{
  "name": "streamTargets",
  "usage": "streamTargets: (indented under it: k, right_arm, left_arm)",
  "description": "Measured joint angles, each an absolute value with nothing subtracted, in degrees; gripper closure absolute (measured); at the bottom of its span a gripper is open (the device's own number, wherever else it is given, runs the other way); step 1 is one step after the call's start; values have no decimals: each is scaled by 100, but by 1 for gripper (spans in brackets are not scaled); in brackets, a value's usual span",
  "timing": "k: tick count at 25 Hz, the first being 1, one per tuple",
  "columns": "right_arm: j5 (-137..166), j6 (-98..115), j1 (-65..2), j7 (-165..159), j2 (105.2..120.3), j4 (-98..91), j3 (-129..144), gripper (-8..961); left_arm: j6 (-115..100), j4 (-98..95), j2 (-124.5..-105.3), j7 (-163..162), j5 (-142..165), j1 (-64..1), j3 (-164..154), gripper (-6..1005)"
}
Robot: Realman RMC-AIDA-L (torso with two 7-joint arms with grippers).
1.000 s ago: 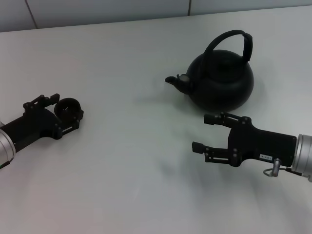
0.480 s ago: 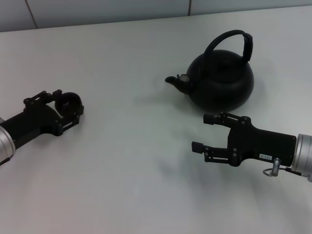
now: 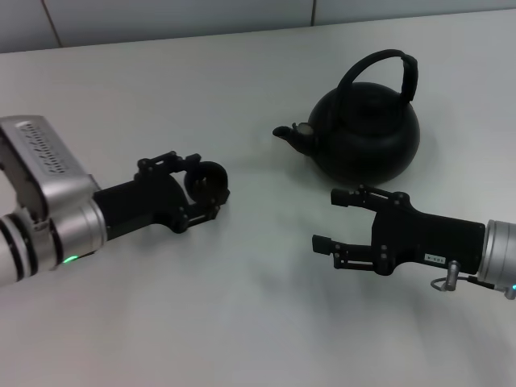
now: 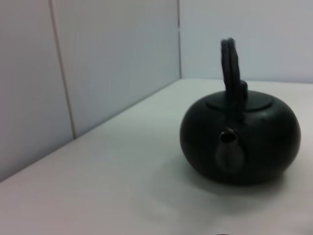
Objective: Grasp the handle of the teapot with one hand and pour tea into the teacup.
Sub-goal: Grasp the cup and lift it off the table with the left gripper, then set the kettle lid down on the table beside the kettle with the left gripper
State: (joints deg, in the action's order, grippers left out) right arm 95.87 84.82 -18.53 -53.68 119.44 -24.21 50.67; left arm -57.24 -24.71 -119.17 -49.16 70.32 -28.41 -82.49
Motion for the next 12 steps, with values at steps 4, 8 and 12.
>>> streamTargets:
  k: [4,8,12]
  right_arm:
    - [9583,8482,-1871,-5387,11944,-2433,5108,117]
    - [9566,8482,-1872,-5388,11944,-2445,5134,117]
    - [9563,8482,-1877,-5388,11944,-2452,5133,116]
  left_arm:
    - [-5247,-2406,-11918,-4888,6685,-3045,-8924,305]
    - [-5113,-2401,-11918,-4893,6630,-3077,-9048,301]
    - [-5105,-2403,-11918,-4886,6610,-3068,-9060,298]
